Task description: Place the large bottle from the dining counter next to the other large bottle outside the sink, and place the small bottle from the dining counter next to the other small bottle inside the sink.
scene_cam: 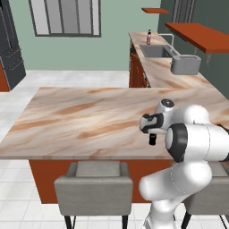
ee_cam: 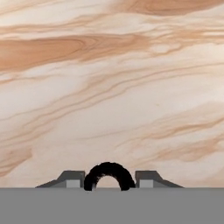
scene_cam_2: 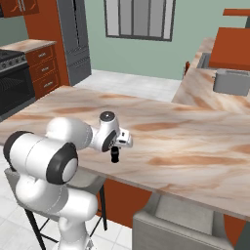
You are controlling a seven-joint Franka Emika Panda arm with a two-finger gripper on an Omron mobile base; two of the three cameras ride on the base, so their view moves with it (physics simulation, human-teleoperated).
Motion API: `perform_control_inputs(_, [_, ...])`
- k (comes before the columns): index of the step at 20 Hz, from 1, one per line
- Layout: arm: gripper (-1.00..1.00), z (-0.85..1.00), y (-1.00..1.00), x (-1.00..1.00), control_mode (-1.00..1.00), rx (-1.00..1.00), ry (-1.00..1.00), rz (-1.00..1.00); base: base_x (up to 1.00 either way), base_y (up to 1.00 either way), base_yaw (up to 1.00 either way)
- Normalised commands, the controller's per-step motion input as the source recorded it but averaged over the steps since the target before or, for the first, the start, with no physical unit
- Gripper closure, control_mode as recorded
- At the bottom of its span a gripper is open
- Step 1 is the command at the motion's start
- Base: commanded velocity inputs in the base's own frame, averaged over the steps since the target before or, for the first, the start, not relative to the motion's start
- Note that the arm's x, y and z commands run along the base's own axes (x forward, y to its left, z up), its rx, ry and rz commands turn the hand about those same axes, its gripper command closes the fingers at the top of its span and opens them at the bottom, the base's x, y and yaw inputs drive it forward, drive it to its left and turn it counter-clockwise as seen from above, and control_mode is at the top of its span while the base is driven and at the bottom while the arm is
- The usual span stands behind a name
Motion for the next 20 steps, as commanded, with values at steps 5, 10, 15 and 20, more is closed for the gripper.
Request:
perform_control_inputs(5, [1.0, -0.61, 0.22, -0.21, -1.0, 0.0, 0.0, 0.01, 0.0, 0.0, 0.0])
perform_control_inputs(10, [1.0, 0.47, 0.19, -0.04, -1.0, -0.01, 0.02, 0.01, 0.0, 0.0, 0.0])
perform_control_inputs(15, [1.0, 0.84, 0.04, -0.03, -1.0, -0.02, 0.02, 0.0, 0.0, 0.0, 0.0])
perform_control_inputs(20, [1.0, 0.75, 0.0, -0.04, -1.0, 0.0, 0.08, 0.0, 0.0, 0.0, 0.0])
